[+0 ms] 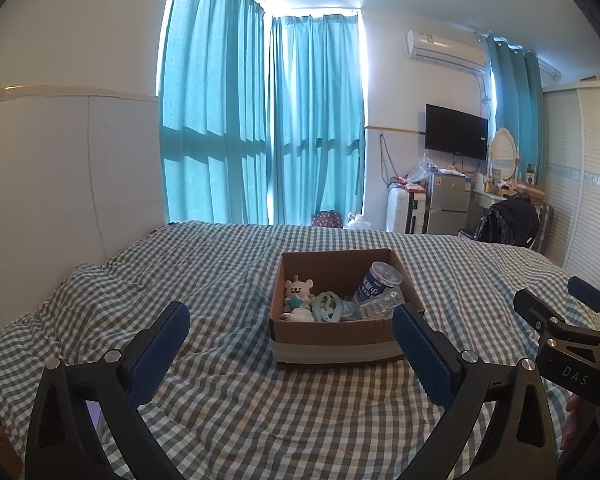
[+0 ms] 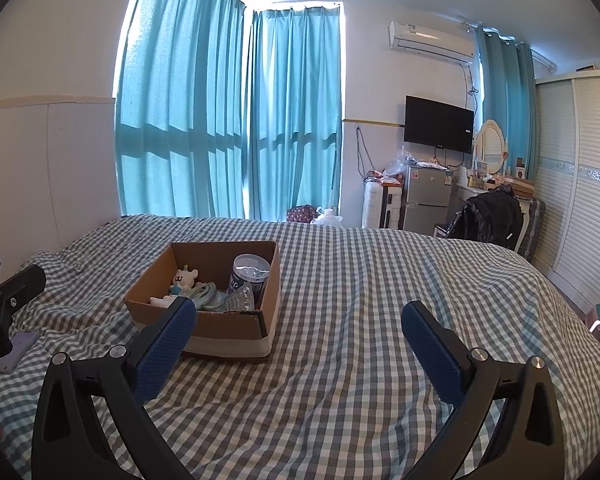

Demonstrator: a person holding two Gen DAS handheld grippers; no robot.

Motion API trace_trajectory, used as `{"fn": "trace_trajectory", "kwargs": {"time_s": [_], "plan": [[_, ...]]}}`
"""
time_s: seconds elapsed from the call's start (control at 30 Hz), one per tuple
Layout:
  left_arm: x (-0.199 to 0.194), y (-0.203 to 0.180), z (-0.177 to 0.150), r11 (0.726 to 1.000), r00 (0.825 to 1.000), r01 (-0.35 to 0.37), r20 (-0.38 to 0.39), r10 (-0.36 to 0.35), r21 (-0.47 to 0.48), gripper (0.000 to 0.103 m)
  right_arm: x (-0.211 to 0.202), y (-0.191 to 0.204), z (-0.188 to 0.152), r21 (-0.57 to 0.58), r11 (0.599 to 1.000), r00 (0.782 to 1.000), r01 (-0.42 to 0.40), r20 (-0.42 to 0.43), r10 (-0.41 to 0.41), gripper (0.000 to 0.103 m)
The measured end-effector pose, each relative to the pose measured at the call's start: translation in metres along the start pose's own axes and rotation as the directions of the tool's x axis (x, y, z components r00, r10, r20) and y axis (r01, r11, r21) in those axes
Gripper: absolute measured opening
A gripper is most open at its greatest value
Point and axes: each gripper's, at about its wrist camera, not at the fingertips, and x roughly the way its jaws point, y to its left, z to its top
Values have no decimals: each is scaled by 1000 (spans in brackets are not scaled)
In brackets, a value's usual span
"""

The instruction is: Organize objects

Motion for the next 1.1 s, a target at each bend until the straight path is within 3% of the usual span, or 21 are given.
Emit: {"fn": "trace_trajectory", "kwargs": {"time_s": [1.1], "plan": [[1,1,-8,1000,1000,-5,-27,5,-1,103,5,9,-5,11,1000,1000,-14,-26,15,103]]}}
